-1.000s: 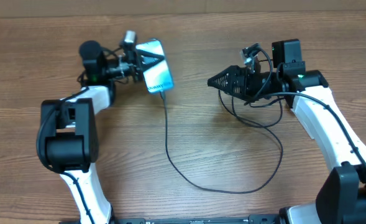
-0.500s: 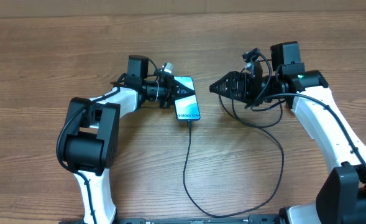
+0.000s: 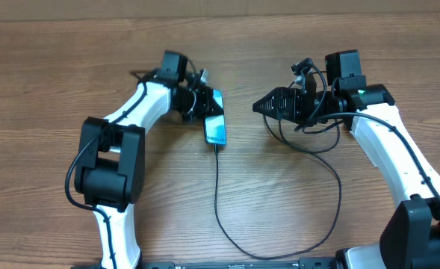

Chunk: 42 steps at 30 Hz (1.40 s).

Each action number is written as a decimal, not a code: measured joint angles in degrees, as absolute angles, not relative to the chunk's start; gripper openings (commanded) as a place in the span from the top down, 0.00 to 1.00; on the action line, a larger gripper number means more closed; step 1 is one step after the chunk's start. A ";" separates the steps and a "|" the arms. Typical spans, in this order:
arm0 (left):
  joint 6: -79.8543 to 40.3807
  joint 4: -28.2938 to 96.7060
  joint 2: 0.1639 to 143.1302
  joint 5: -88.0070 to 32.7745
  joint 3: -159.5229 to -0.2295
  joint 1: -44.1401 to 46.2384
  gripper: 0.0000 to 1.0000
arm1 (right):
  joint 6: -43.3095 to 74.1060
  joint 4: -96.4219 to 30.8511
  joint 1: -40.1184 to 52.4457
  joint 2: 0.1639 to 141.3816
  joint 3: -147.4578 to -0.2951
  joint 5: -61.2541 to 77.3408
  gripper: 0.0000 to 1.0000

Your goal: Plug charger to phone and switch on socket

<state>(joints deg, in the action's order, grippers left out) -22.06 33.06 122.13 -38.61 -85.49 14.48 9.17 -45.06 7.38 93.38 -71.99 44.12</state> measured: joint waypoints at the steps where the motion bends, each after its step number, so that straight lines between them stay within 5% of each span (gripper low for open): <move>1: -20.86 33.32 122.13 -37.28 -86.43 14.68 0.96 | 9.13 -45.08 7.38 93.38 -71.99 44.03 0.00; 15: -17.15 35.18 125.08 -32.71 -87.39 15.03 0.92 | 8.97 -45.58 7.38 93.38 -71.99 43.46 0.00; 22: -18.39 36.47 125.36 -30.37 -87.39 15.03 0.56 | 8.97 -45.63 7.38 93.38 -71.99 43.44 0.00; 26: -18.74 37.32 125.49 -29.61 -88.07 15.03 0.45 | 8.99 -45.71 7.38 93.38 -71.99 43.44 0.00; 35: -19.11 40.42 125.23 -26.87 -89.45 15.38 0.31 | 8.99 -46.04 7.38 93.38 -71.99 43.42 0.00; 42: -19.16 42.83 124.73 -23.51 -89.80 15.40 0.30 | 8.97 -46.50 7.40 93.38 -71.99 43.42 0.00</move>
<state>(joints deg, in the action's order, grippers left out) -19.16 42.83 124.73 -23.51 -89.80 15.40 8.97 -46.50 7.40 93.38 -71.99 43.42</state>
